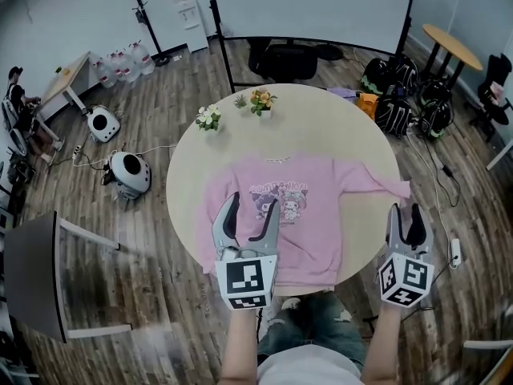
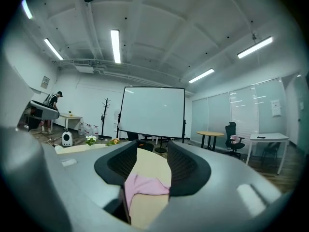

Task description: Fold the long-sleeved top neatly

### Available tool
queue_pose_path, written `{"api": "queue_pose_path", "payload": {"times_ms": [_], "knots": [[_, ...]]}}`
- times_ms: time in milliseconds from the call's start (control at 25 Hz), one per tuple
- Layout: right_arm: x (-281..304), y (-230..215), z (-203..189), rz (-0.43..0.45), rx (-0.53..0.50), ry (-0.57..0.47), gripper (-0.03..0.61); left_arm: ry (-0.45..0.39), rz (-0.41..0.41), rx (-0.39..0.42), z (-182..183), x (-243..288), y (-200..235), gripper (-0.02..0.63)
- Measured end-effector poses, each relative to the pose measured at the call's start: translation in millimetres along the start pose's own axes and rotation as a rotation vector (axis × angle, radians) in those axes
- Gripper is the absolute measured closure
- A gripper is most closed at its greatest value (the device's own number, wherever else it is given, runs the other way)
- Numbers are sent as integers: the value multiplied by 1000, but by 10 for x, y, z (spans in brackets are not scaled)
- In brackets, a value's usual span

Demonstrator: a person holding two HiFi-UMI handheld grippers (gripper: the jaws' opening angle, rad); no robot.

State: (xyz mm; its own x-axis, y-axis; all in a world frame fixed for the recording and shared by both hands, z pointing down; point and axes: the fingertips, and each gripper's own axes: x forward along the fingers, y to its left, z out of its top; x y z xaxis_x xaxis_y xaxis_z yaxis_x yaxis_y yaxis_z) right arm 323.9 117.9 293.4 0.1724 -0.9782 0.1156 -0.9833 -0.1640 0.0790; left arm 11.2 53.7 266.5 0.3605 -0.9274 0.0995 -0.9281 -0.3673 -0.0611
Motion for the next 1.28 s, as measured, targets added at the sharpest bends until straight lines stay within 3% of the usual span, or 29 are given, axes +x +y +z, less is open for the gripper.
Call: {"api": "queue_pose_path", "payload": {"times_ms": [760, 1280], "knots": [[1089, -565, -176, 25, 8, 53, 357, 51, -16, 15, -26, 1077, -488, 333], [1907, -1044, -539, 76, 4, 149, 357, 161, -17, 23, -338, 1889, -980, 333]]}}
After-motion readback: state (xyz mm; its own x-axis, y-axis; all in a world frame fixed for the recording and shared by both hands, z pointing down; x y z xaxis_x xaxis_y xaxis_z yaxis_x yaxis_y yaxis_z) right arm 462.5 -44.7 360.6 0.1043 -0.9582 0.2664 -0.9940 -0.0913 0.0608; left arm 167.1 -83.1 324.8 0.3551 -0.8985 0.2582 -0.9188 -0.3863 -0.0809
